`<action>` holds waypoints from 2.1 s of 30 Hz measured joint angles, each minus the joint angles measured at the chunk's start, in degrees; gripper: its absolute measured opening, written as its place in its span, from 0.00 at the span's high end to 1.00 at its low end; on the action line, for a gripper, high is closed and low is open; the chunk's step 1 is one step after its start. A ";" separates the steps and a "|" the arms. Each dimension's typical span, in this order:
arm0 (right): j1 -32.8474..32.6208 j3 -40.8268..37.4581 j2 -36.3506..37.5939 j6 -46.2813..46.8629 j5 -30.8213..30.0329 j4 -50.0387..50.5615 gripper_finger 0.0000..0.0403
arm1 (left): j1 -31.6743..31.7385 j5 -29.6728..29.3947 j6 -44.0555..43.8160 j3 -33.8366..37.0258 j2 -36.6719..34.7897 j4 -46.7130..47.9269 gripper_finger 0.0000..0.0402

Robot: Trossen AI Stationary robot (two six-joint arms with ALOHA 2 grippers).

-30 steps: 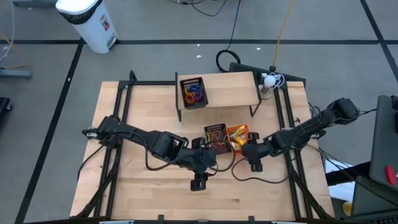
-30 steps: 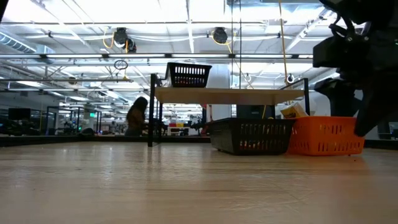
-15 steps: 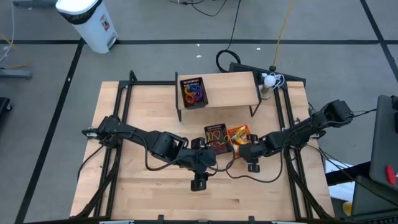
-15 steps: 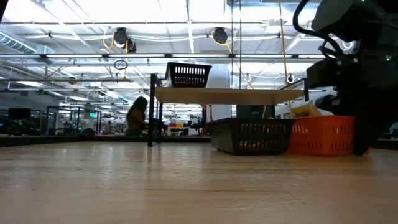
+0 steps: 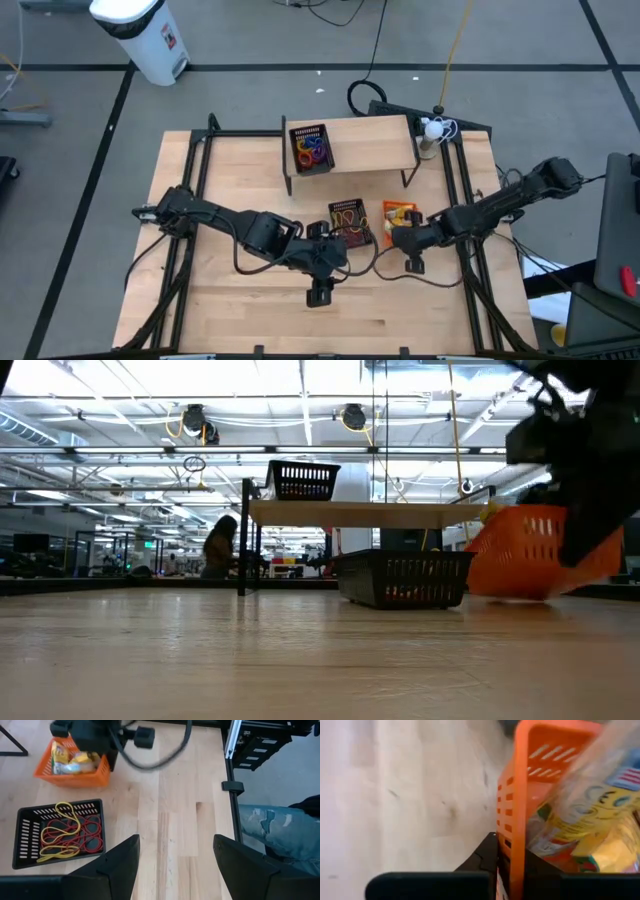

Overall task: Pick & Place Office Desk Supplies
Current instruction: Put the orange bin with crayon bag on the shelf

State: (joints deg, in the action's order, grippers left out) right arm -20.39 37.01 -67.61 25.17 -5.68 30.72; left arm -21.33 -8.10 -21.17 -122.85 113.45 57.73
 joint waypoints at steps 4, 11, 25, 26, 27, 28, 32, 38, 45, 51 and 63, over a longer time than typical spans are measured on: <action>-1.06 0.00 5.07 -0.84 1.61 0.00 1.00 | 0.07 -0.02 -0.02 0.00 0.00 0.70 0.36; -3.43 3.10 10.17 -3.78 2.41 0.25 1.00 | 0.07 -0.09 -0.16 0.02 0.01 3.08 0.36; -3.61 22.37 8.22 -7.88 -5.20 19.10 1.00 | -0.12 -0.07 -1.88 0.02 0.02 3.86 0.36; -3.27 24.19 7.71 -7.47 -5.17 21.21 1.00 | -0.12 -0.07 -1.88 0.02 0.02 3.84 0.36; -3.02 26.07 7.17 -6.97 -5.19 23.59 1.00 | -0.12 -0.07 -1.88 0.02 0.02 3.85 0.36; -2.66 27.68 6.69 -6.61 -5.26 25.82 1.00 | -0.12 -0.07 -1.88 0.02 0.02 3.84 0.36; -0.54 33.22 4.68 -6.35 -6.27 32.45 1.00 | -0.12 -0.04 -1.88 0.02 0.02 3.85 0.36; 2.98 37.84 1.38 -8.15 -5.54 37.56 1.00 | -0.17 -0.04 -1.88 0.02 0.02 3.83 0.36; 8.73 40.35 -1.97 -11.24 -1.62 41.68 1.00 | -0.14 0.00 -2.99 0.02 0.02 3.83 0.36; 14.24 42.92 -3.40 -16.31 -1.56 43.14 1.00 | -0.17 0.00 -3.06 0.02 0.02 3.81 0.36; 22.48 43.47 -3.59 -28.61 0.00 41.77 1.00 | -0.19 0.04 -3.70 0.02 0.02 3.81 0.36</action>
State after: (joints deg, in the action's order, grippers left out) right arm 2.08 80.49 -71.20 -3.44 -5.68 72.48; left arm -21.52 -8.05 -24.86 -122.83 113.47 61.54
